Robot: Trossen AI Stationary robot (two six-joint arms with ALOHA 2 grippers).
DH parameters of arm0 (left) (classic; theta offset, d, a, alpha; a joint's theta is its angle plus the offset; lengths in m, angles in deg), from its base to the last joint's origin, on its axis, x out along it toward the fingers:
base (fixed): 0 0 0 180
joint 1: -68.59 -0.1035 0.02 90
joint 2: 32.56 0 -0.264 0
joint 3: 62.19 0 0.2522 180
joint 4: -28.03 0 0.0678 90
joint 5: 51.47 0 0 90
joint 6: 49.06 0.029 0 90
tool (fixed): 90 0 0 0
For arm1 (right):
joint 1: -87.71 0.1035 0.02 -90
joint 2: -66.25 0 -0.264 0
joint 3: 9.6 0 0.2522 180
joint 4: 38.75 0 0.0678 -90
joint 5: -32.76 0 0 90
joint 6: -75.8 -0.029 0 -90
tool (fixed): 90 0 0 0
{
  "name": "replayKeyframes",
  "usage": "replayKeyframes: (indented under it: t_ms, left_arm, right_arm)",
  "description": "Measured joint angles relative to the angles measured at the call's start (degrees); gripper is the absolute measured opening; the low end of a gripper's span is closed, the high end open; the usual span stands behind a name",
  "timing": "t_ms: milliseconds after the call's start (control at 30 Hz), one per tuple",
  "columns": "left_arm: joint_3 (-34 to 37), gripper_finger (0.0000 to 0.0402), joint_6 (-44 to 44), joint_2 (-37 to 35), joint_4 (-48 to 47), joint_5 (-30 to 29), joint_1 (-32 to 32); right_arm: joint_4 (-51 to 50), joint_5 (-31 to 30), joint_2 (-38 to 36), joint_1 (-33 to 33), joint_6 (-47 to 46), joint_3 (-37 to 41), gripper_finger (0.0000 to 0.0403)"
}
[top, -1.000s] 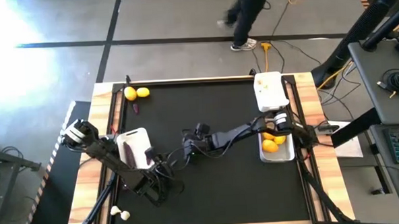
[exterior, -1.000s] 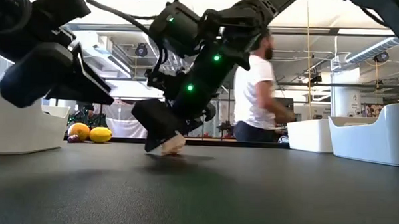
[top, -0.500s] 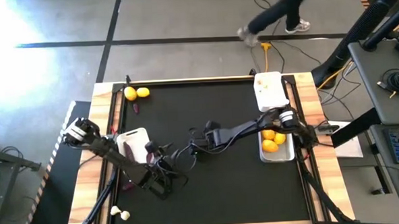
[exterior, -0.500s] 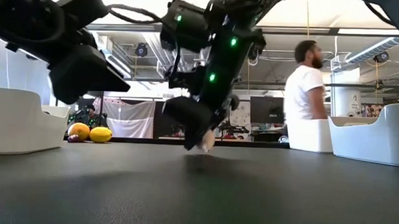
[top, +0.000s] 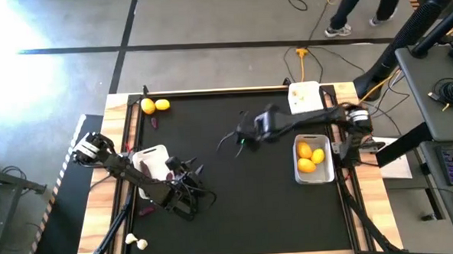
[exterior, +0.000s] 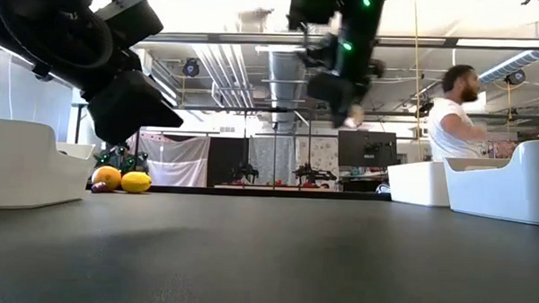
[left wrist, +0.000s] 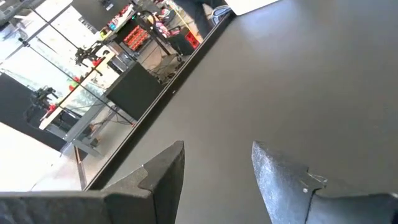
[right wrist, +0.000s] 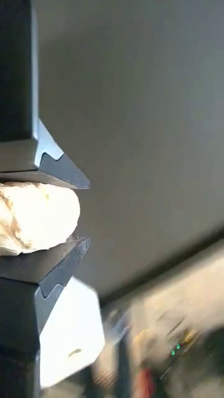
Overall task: Sort produce into baskets
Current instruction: Put the garlic into the top white bin
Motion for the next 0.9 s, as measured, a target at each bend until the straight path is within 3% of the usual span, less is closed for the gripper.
replayKeyframes:
  t_ms: [200, 500, 667, 900]
  left_arm:
    - [0.1, 0.0173, 1.0, 0.0, 0.1, -0.5, 0.0]
    - [-0.1, 0.0173, 1.6, 0.0, 0.3, -8.9, -0.2]
    - [-0.1, 0.0173, 3.1, 0.0, 0.3, -12.0, -0.3]
    - [-0.1, 0.0173, 8.6, 0.0, 0.3, -15.1, -0.9]
  right_arm:
    - [-4.7, -5.3, -8.9, -12.7, -3.8, 9.7, 0.0116]
    - [6.6, -5.2, -15.7, -30.3, -2.7, 27.8, 0.0146]
    - [12.2, -5.2, -15.3, -34.8, 0.0, 32.0, 0.0170]
    - [14.7, -4.9, -15.1, -35.6, 2.4, 33.1, 0.0205]
